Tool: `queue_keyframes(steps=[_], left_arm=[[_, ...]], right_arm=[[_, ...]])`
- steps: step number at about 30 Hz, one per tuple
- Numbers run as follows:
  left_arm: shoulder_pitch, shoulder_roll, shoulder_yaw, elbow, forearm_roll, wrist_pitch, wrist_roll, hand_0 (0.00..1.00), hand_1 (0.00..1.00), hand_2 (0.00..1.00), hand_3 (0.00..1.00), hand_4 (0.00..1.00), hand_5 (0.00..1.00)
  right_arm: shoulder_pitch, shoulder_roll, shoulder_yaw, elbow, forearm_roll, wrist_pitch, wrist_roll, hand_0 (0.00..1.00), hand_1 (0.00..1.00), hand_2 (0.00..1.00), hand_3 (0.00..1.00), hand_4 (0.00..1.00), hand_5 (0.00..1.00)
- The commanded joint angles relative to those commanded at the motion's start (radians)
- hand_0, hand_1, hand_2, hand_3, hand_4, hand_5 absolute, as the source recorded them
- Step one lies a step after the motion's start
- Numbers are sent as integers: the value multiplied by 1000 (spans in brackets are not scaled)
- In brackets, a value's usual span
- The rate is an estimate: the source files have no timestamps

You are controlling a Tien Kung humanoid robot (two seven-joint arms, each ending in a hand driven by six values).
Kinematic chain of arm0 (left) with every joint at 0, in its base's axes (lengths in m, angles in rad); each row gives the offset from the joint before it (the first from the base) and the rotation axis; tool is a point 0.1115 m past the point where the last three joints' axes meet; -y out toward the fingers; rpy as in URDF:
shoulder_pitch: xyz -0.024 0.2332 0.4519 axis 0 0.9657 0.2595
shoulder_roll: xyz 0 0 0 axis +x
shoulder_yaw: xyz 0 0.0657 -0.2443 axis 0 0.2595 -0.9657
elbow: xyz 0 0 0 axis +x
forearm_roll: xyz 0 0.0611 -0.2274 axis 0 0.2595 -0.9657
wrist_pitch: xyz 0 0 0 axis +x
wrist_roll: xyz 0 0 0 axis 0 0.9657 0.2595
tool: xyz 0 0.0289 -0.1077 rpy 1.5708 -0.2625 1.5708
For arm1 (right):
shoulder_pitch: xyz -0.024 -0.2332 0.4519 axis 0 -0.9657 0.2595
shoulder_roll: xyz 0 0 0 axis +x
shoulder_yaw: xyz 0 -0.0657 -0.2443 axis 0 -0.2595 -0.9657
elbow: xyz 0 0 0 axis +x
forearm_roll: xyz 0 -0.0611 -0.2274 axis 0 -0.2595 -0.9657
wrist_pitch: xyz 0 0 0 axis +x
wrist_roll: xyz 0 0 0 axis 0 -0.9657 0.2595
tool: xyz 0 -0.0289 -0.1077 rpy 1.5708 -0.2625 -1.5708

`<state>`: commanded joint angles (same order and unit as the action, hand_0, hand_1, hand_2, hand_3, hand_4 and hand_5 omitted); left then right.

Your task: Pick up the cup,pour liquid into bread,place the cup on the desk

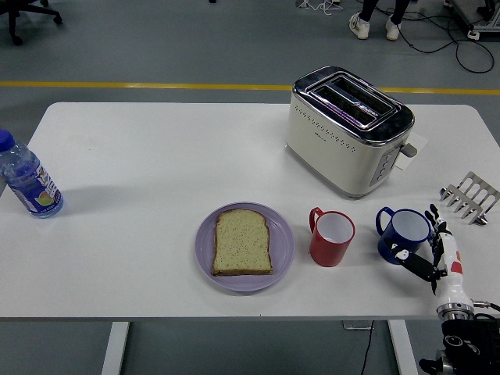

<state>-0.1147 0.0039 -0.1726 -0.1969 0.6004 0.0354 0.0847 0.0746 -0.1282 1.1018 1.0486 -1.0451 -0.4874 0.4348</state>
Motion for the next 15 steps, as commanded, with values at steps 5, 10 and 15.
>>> queue_keyframes(steps=[5,10,15], left_arm=[[2,-1,1,0,-2,0,0,635,646,656,546,320,844],[4,-3,3,0,-2,-1,0,635,646,656,546,320,845],[8,-4,6,0,-3,-1,0,635,645,656,547,319,844]], right_arm=[[15,4,-13,-24,15,-2,4,956,874,977,998,975,120],[31,10,-21,-45,31,-8,18,956,872,975,998,975,124],[45,14,-30,-64,53,-9,30,954,869,972,998,979,136]])
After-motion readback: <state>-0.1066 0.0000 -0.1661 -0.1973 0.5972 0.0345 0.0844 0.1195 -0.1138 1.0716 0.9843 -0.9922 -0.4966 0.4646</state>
